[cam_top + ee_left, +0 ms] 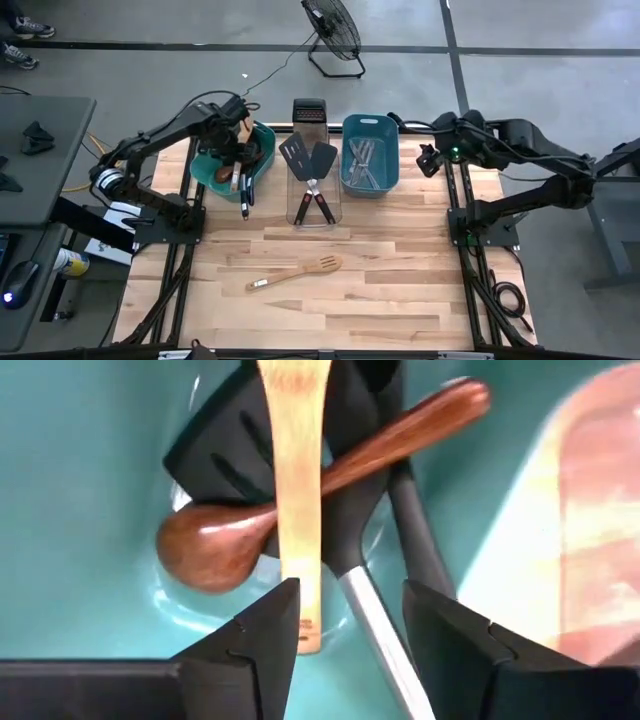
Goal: Pick & Place Kitchen Items
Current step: Put the wooden spatula into the green bin
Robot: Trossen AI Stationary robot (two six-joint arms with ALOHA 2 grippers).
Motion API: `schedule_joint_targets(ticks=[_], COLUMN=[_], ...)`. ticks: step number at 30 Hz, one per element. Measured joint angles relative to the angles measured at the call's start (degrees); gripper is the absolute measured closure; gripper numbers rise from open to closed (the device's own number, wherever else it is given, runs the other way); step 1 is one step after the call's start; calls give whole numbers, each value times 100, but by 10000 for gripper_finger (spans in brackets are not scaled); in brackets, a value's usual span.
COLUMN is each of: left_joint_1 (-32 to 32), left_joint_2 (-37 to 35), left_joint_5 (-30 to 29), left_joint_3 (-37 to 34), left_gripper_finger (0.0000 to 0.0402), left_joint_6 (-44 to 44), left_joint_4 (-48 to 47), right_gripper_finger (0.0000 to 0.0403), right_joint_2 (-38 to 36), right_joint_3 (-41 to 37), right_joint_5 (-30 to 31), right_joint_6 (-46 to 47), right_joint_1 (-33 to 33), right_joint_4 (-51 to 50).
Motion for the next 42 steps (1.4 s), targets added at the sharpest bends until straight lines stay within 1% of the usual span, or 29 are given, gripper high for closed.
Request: schedule_joint_targets(ticks=[3, 8, 16, 21, 25, 32, 37, 42], left_joint_1=[-51, -397, -1524, -2381, -3025, -4107, -4669, -5088], left_joint_2=[-90, -325, -519, -510, -508, -488, -481, -462], left_joint_5=[-12, -10, 4, -20, -119, -75, -64, -238], left_joint_3=[335, 799, 1204, 1287, 1287, 1287, 1287, 1287], left_gripper_finger=[227, 227, 226, 226, 226, 226, 226, 225], left_joint_6=[83, 327, 293, 206, -56, -44, -8, 220], left_joint_4=[-153, -259, -307, -274, -266, -257, -130, 158], right_gripper_finger=[135, 135, 135, 135, 135, 135, 135, 135], right_joint_2=[4, 4, -20, -20, -26, -26, -26, -26], right_joint_3=[0, 0, 0, 0, 0, 0, 0, 0], right_joint_5=[-58, -73, -107, -107, -107, -107, -107, -107], right_joint_6=[-128, -209, -382, -402, -474, -503, -506, -510], right_joint_1=[0, 0, 0, 0, 0, 0, 0, 0], right_joint_4=[4, 4, 6, 32, 48, 48, 48, 48])
